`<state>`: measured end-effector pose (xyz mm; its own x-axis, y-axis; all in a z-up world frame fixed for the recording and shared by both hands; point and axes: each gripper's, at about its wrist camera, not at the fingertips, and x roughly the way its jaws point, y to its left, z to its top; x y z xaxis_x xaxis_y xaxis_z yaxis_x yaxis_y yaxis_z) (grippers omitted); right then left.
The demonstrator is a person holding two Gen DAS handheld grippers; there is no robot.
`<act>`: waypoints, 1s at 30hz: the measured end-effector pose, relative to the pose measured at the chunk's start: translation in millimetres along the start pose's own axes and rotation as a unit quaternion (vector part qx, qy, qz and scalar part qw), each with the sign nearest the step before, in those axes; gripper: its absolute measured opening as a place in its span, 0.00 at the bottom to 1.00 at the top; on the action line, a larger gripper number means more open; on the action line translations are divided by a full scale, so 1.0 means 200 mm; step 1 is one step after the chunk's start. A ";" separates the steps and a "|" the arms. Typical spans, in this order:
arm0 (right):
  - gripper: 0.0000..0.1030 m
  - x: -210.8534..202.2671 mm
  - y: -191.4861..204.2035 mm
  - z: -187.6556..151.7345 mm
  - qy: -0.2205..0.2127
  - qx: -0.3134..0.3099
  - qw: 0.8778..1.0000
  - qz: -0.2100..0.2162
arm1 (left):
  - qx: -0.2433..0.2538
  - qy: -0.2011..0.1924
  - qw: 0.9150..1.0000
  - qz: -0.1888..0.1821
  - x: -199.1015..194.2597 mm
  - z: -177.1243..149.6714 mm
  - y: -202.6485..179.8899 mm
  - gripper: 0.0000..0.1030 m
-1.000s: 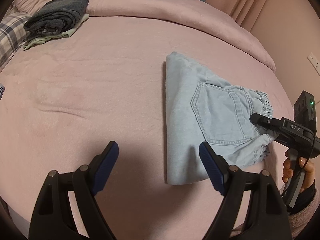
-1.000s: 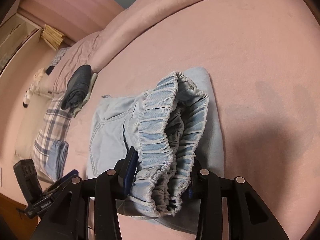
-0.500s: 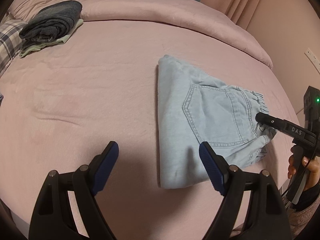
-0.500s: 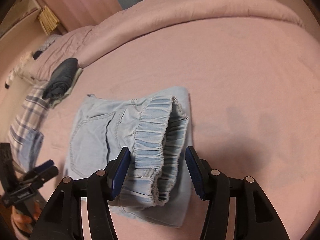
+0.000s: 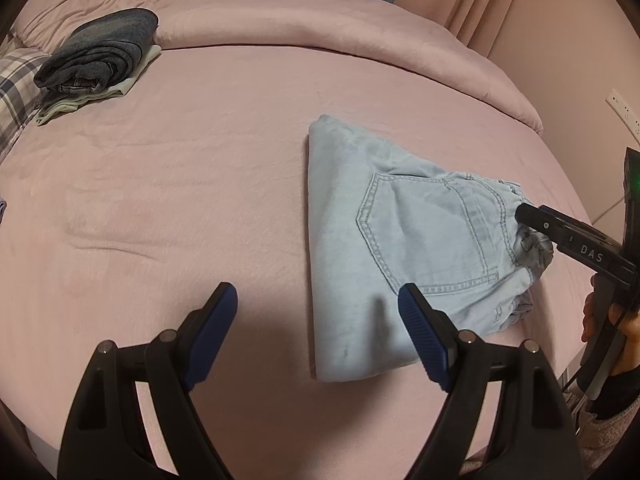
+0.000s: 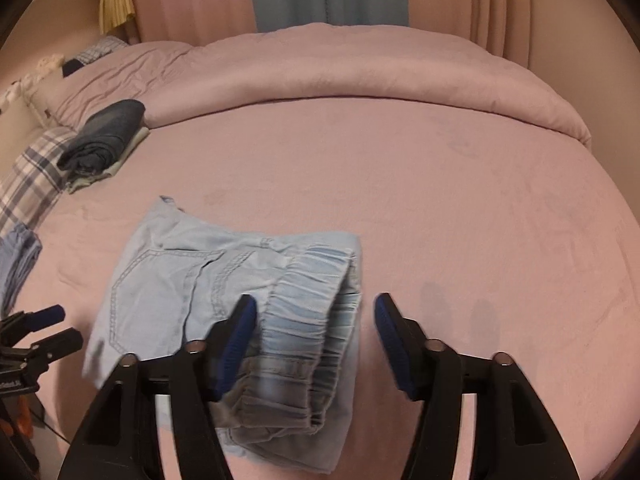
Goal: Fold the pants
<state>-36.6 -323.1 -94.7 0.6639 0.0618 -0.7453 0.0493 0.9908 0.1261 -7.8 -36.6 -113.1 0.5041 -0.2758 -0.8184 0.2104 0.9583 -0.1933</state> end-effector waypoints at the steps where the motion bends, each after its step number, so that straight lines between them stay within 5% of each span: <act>1: 0.64 0.00 -0.01 0.00 0.006 0.004 1.000 -0.001 | 0.000 0.000 1.000 0.000 0.00 0.00 0.00 0.80; 4: 0.64 -0.03 -0.04 0.01 0.005 0.018 1.000 0.007 | -0.001 0.000 1.000 -0.002 0.00 0.01 0.01 0.80; 7: 0.64 -0.07 -0.11 0.03 -0.009 0.031 0.999 -0.039 | -0.001 -0.001 1.000 -0.006 0.01 0.01 0.00 0.80; 12: 0.64 -0.09 -0.13 0.05 -0.028 0.036 0.999 0.021 | -0.001 0.002 1.000 -0.010 0.03 0.04 -0.02 0.80; 14: 0.47 -0.07 -0.07 0.06 -0.029 0.018 0.998 0.053 | 0.004 0.000 1.000 -0.014 0.03 0.05 -0.04 0.80; 16: 0.40 -0.04 0.00 0.06 -0.024 0.000 0.997 0.079 | 0.008 -0.001 1.000 -0.019 0.04 0.06 -0.06 0.80; 24: 0.35 0.24 0.17 0.03 0.041 -0.076 0.996 0.030 | 0.010 0.005 1.000 -0.021 0.07 0.08 -0.09 0.80; 30: 0.35 0.16 0.15 0.01 0.025 -0.077 0.996 0.035 | 0.011 0.005 1.000 -0.021 0.07 0.07 -0.09 0.80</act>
<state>-13.1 -290.8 -113.5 0.6236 0.1335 -0.7703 -0.1129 0.9904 0.0802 7.1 -57.8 -112.8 0.4860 -0.3157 -0.8149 0.2493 0.9438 -0.2169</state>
